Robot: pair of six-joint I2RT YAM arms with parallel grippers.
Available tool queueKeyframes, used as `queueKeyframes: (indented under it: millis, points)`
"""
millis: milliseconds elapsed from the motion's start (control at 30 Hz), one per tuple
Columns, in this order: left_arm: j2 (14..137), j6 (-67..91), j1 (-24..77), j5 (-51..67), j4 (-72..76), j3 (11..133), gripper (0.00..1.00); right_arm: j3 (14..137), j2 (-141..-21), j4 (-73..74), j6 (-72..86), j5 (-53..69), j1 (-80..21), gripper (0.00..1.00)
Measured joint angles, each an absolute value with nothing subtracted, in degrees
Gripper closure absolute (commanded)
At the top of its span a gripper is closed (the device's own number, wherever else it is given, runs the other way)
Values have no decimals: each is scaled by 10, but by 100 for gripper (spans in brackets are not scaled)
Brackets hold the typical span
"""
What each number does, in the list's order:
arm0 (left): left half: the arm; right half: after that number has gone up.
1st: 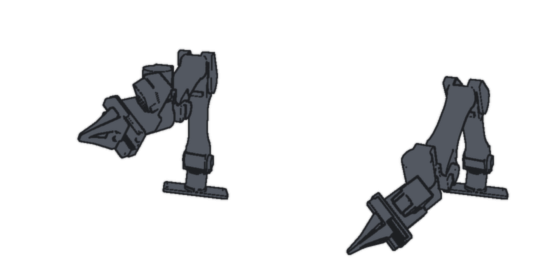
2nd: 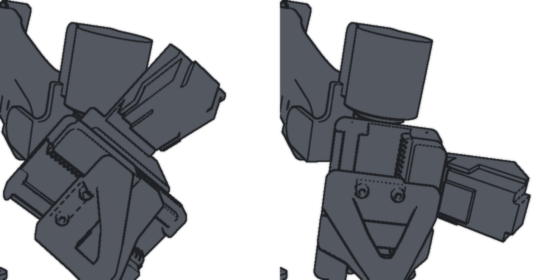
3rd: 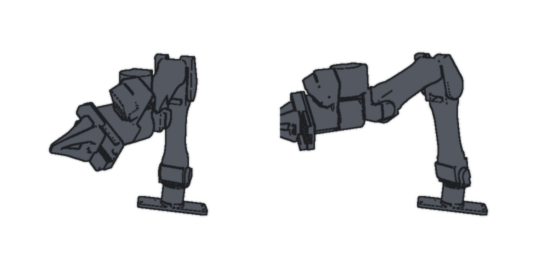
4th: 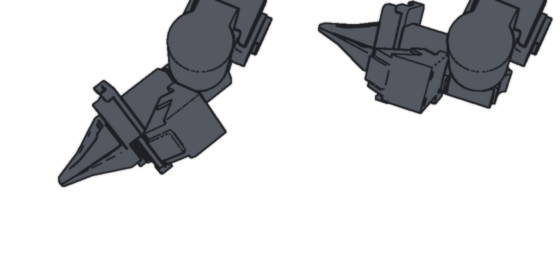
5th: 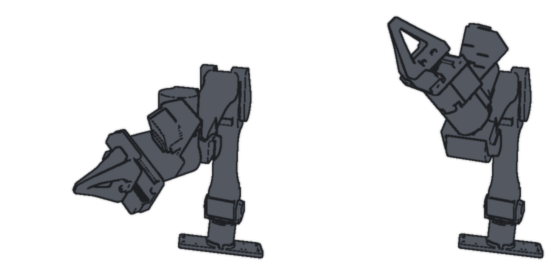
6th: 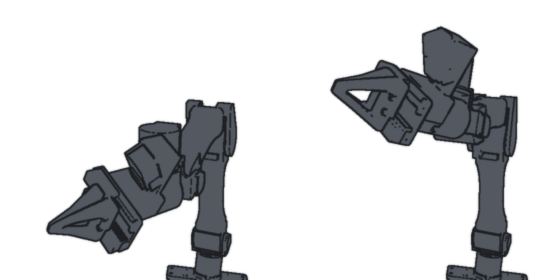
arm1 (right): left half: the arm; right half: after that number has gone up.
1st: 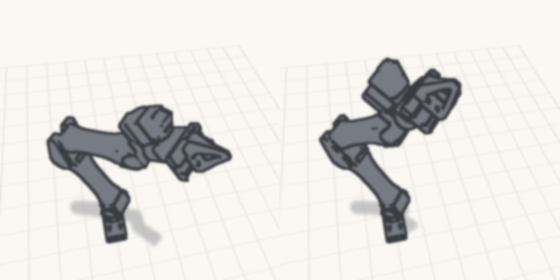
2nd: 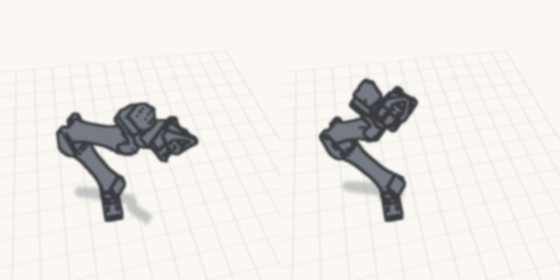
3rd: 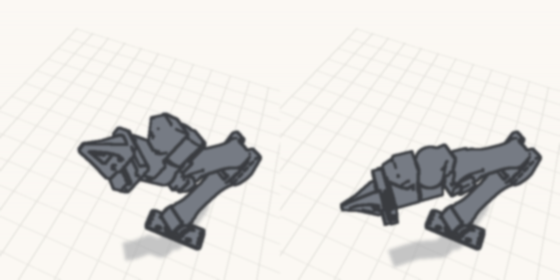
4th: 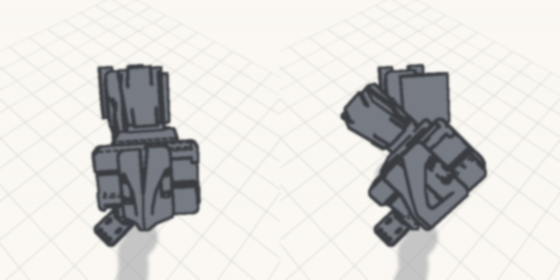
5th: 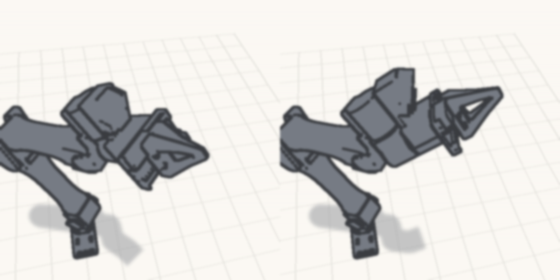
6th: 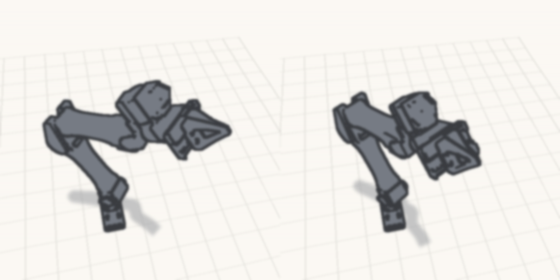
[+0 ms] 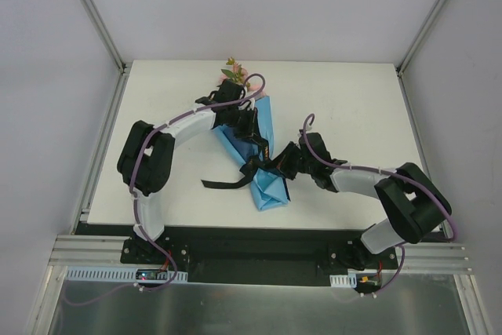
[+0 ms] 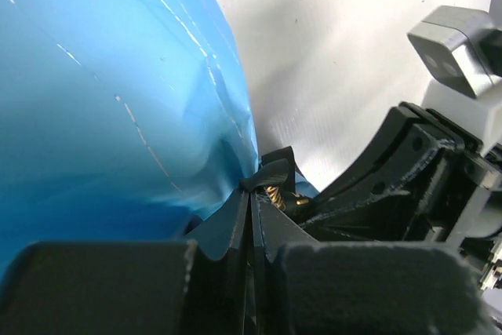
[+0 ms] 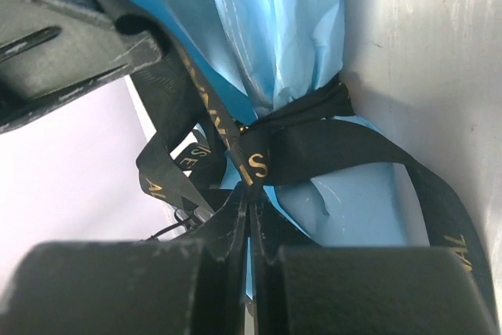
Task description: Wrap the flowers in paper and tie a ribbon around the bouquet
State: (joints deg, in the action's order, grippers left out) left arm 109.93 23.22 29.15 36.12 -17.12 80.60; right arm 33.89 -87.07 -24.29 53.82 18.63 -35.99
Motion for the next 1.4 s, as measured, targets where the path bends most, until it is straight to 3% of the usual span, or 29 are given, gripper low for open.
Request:
queueKeyframes:
  millis: [300,400,500,533,600,733,1067,1200,1400]
  points:
    - [1115,241,291,342,-170,807,100,365,-851,-159,465,179,-356,99]
    - [1115,241,291,342,-170,807,100,380,-850,-143,441,178,-351,95]
    - [1115,241,291,342,-170,807,100,385,-850,-132,427,181,-348,78]
    - [1115,241,291,342,-170,808,100,387,-850,-127,420,183,-347,66]
    - [1115,241,291,344,-170,808,100,391,-850,-116,399,190,-345,52]
    - [1115,239,291,358,-170,808,100,419,-836,-56,318,208,-343,44]
    - [1115,234,291,392,-169,808,100,495,-753,67,117,205,-328,34]
    - [1115,234,291,401,-169,808,99,540,-799,57,73,203,-325,26]
    - [1115,234,291,405,-169,808,98,550,-879,-15,63,193,-326,27]
